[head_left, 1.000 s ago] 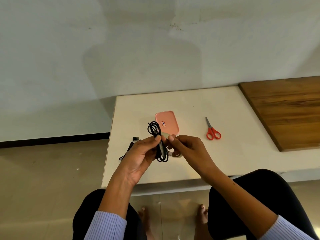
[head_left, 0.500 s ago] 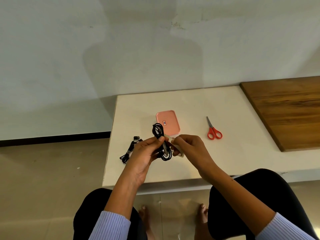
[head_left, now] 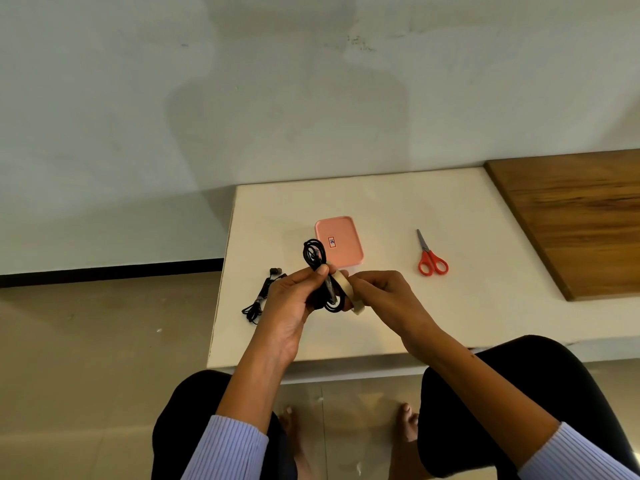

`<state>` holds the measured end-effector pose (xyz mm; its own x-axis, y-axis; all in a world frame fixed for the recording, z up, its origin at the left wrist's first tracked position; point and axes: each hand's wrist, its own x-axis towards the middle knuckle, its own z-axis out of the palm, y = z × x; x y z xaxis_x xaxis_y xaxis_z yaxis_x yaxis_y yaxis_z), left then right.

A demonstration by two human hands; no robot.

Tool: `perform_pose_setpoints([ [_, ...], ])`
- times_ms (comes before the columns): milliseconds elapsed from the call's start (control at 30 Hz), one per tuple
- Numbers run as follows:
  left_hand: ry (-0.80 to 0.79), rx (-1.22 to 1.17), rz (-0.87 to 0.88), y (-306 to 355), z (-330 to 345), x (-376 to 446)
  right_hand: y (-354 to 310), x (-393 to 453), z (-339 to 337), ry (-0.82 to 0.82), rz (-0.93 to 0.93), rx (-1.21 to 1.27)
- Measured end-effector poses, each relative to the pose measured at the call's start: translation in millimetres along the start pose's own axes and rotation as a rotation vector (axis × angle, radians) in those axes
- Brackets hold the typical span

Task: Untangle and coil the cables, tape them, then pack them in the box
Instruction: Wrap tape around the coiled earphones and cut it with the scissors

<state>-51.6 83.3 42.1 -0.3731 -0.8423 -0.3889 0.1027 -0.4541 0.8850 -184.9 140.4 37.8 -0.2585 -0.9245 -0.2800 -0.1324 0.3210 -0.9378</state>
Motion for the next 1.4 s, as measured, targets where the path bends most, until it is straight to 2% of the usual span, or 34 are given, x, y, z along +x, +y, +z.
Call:
perform_pose_setpoints([
  [233, 0.038, -0.017, -0.027, 0, -3, 0, -2, -1, 2, 0.049, 0.032, 0.044],
  [467, 0.055, -0.101, -0.06, 0, -5, 4, -3, -1, 0, -0.059, 0.008, 0.032],
  [867, 0.069, -0.154, -0.096, 0, -10, 7, -7, -1, 0, -0.118, -0.025, 0.006],
  [1100, 0.1, -0.135, -0.099, -2, -5, 6, -4, 1, 2, -0.016, 0.04, 0.039],
  [1400, 0.114, -0.276, -0.169, -1, -10, 11, 0, 5, -3, -0.17, -0.001, 0.067],
])
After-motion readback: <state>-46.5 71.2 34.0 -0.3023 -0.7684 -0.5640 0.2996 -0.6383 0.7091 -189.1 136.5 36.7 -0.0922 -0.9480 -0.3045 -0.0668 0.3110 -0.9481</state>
